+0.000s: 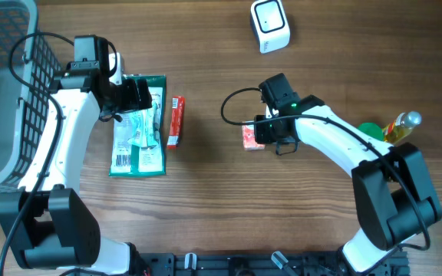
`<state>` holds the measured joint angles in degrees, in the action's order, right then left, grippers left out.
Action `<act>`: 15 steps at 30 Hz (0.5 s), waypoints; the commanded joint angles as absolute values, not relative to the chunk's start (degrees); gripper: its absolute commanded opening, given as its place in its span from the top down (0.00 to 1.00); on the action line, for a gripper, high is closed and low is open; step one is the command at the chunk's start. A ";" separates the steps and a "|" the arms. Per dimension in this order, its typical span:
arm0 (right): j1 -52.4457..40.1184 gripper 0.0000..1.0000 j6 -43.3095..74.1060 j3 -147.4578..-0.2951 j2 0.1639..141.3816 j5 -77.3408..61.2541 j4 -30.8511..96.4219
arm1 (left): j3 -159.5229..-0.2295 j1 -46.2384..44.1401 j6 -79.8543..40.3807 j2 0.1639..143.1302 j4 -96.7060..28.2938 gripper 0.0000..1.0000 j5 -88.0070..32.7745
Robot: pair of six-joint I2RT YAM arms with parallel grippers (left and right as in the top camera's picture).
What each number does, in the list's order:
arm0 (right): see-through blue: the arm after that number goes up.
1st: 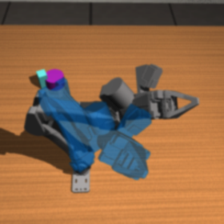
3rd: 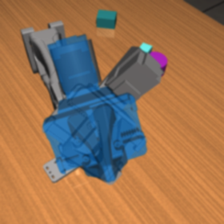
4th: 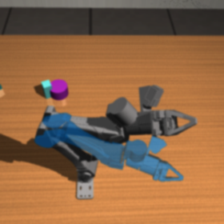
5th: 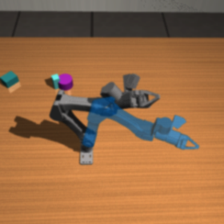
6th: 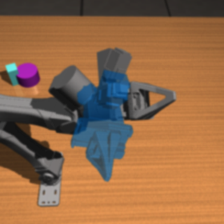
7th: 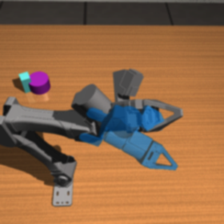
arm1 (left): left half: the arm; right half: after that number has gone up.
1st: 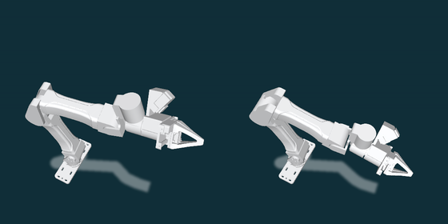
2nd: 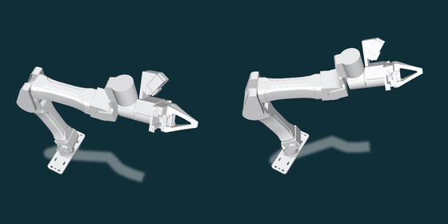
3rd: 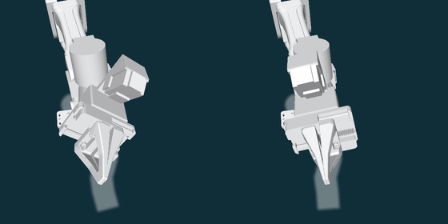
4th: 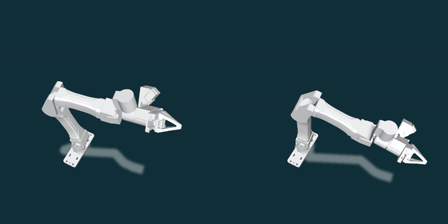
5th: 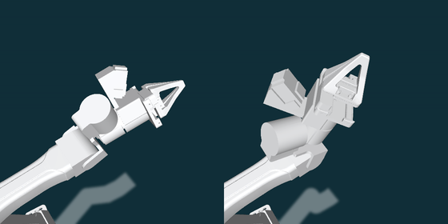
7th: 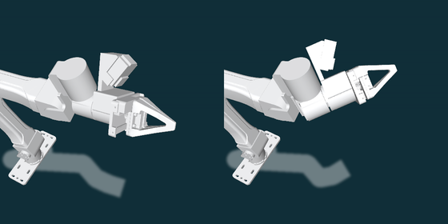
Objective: Scan the item barcode
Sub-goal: 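Lower the right gripper and grasp the Kleenex pack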
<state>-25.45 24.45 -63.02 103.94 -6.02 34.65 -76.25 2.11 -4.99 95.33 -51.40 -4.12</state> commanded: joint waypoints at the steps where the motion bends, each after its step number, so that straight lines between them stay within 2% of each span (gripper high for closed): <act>1: -24.51 0.68 25.52 -62.24 104.81 -6.55 34.52 | -76.84 2.37 -4.93 94.61 -51.44 0.00 -3.77; 11: -24.51 0.77 27.66 -62.24 107.66 -10.46 33.08 | -76.84 2.37 -4.93 94.61 -51.44 0.00 -3.77; 15: -24.51 0.76 28.71 -62.22 110.13 -11.38 32.34 | -76.84 2.37 -4.93 94.61 -51.44 0.00 -3.77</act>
<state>-24.60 27.31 -63.02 106.43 -9.47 32.91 -76.25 2.11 -4.99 95.33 -51.40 -4.12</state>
